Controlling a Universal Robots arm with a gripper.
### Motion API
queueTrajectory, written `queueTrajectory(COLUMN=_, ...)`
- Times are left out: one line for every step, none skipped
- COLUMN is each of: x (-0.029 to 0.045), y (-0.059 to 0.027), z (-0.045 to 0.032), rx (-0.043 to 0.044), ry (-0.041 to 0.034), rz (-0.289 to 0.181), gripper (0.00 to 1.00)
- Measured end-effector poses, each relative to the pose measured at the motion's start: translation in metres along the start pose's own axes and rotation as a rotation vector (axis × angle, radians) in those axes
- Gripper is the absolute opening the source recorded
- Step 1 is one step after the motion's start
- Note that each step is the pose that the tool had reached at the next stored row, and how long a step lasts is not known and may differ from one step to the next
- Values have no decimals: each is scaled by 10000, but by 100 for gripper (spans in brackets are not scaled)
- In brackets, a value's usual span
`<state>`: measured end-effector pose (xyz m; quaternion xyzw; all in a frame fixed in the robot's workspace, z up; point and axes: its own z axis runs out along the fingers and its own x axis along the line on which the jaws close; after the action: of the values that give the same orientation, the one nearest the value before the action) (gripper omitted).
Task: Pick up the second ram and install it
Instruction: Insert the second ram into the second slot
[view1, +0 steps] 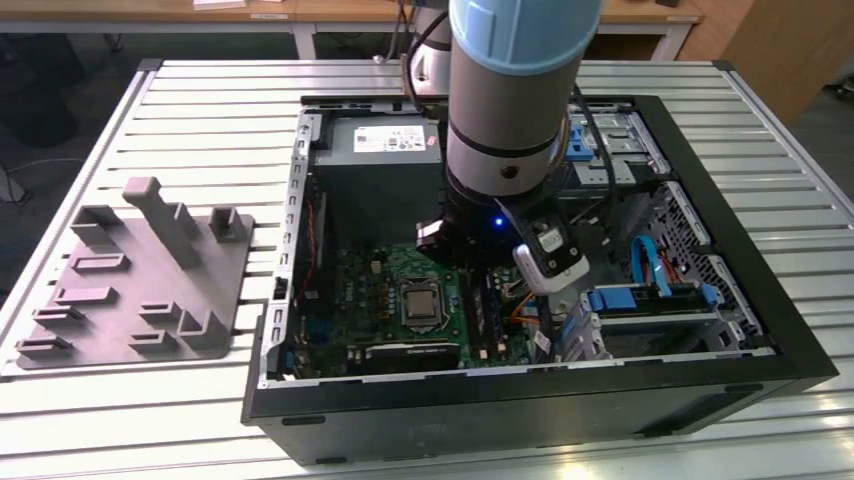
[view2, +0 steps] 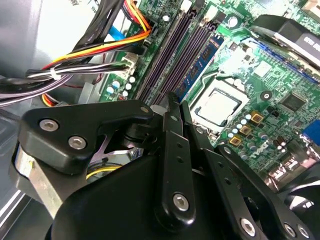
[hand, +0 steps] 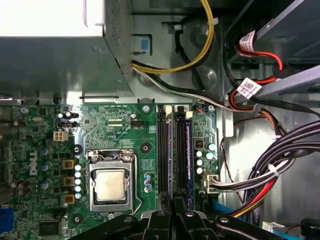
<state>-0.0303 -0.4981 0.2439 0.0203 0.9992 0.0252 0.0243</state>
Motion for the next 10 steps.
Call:
queueTrajectory(x=1, y=-2, z=17, rx=1, ry=1, rz=0, gripper=14)
queueTrajectory(x=2, y=-4, z=35, rx=1, ry=1, rz=0, gripper=14)
queueTrajectory(x=2, y=-6, z=53, rx=2, ry=0, rz=0, gripper=14)
queueTrajectory(x=3, y=-9, z=71, rx=7, ry=0, rz=-1, gripper=14)
queueTrajectory(x=4, y=-12, z=89, rx=11, ry=0, rz=-1, gripper=14)
queueTrajectory(x=5, y=-15, z=105, rx=16, ry=0, rz=0, gripper=14)
queueTrajectory(x=5, y=-18, z=119, rx=23, ry=-1, rz=2, gripper=14)
queueTrajectory(x=6, y=-19, z=132, rx=33, ry=0, rz=4, gripper=14)
queueTrajectory(x=6, y=-20, z=145, rx=42, ry=-2, rz=6, gripper=14)
queueTrajectory(x=6, y=-21, z=156, rx=56, ry=-3, rz=6, gripper=14)
